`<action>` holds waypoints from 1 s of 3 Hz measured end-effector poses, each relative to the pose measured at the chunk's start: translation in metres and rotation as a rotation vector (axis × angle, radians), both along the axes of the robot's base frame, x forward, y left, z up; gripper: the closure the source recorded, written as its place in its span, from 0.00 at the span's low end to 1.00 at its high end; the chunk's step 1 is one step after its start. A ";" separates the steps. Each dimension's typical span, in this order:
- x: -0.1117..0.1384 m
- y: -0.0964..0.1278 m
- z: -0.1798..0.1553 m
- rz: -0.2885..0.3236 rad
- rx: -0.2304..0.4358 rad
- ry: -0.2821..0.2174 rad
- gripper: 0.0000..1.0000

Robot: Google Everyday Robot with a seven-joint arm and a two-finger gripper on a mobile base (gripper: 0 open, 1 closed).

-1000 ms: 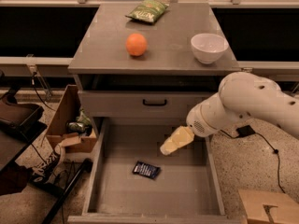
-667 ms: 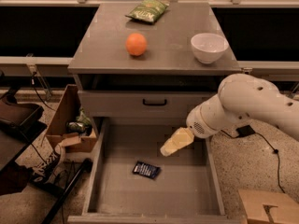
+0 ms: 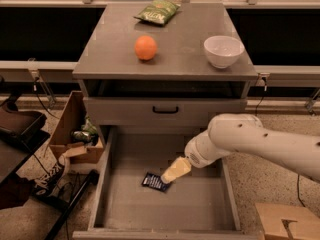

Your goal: Pick rxbar blueberry from middle drawer and place on counter

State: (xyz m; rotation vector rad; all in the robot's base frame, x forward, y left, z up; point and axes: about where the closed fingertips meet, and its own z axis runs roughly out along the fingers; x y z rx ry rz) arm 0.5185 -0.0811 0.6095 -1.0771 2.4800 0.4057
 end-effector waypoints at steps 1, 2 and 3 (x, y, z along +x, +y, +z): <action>0.003 -0.004 -0.060 -0.027 -0.029 -0.024 0.00; 0.024 0.001 -0.113 -0.023 -0.050 -0.065 0.00; 0.042 0.023 -0.160 0.013 -0.031 -0.076 0.00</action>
Offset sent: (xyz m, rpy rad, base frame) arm 0.0521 0.0125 -0.1827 -0.0804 -0.1129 -0.0062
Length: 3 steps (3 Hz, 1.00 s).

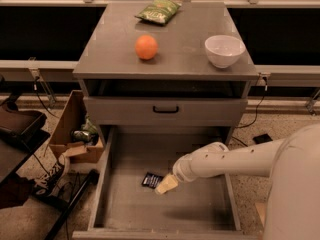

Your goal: Pick rxbar blueberry from middle drawer and place on counter

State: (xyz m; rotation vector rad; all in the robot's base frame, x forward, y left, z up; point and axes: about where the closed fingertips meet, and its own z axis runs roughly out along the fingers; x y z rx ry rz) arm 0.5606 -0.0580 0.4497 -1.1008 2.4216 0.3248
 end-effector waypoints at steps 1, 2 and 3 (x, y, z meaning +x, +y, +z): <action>-0.001 0.000 -0.002 0.000 0.000 0.003 0.00; 0.000 0.004 -0.007 0.016 0.007 -0.013 0.00; 0.002 0.006 -0.019 0.056 0.013 -0.050 0.00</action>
Offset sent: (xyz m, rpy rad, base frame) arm 0.0010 0.0069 -0.0128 0.0153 -0.0406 0.0344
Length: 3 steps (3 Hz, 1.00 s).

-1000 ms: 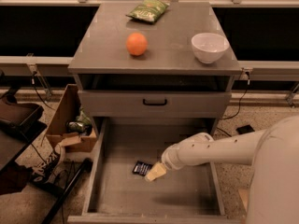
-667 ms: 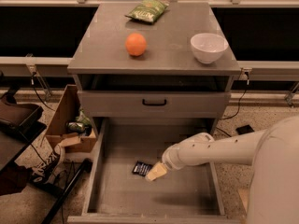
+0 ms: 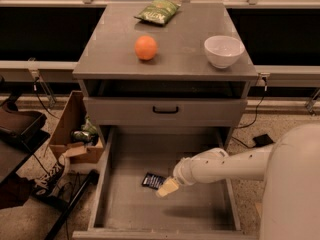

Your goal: Pick rxbar blueberry from middle drawer and place on counter

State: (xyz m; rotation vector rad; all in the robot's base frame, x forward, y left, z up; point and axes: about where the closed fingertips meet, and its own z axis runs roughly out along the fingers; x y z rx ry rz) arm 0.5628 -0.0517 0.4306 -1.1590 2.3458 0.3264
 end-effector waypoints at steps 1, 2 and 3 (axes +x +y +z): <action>0.004 0.010 -0.040 0.121 -0.008 -0.061 0.00; 0.011 0.018 -0.079 0.220 -0.036 -0.099 0.01; 0.012 0.023 -0.092 0.257 -0.047 -0.096 0.31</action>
Offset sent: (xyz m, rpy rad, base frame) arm 0.0201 0.0175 -0.1137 -0.0662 -0.1381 0.3021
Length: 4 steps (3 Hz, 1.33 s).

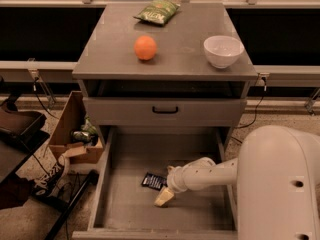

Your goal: Pick rxbar blueberry from middle drawer and place on counter

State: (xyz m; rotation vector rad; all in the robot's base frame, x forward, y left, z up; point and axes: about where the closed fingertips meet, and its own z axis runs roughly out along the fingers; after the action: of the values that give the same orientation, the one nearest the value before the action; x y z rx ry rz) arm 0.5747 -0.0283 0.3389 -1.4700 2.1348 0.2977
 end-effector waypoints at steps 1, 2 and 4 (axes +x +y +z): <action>0.000 0.000 0.008 0.000 0.000 0.000 0.54; 0.000 0.000 0.019 0.000 0.000 0.000 0.84; 0.000 0.000 0.020 0.000 0.000 0.000 1.00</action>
Offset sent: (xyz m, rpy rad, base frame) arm 0.0070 0.0322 -0.0098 0.0224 -0.0252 0.1013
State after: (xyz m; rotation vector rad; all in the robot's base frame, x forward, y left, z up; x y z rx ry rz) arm 0.5742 -0.0281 0.3587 -1.4701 2.1347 0.2977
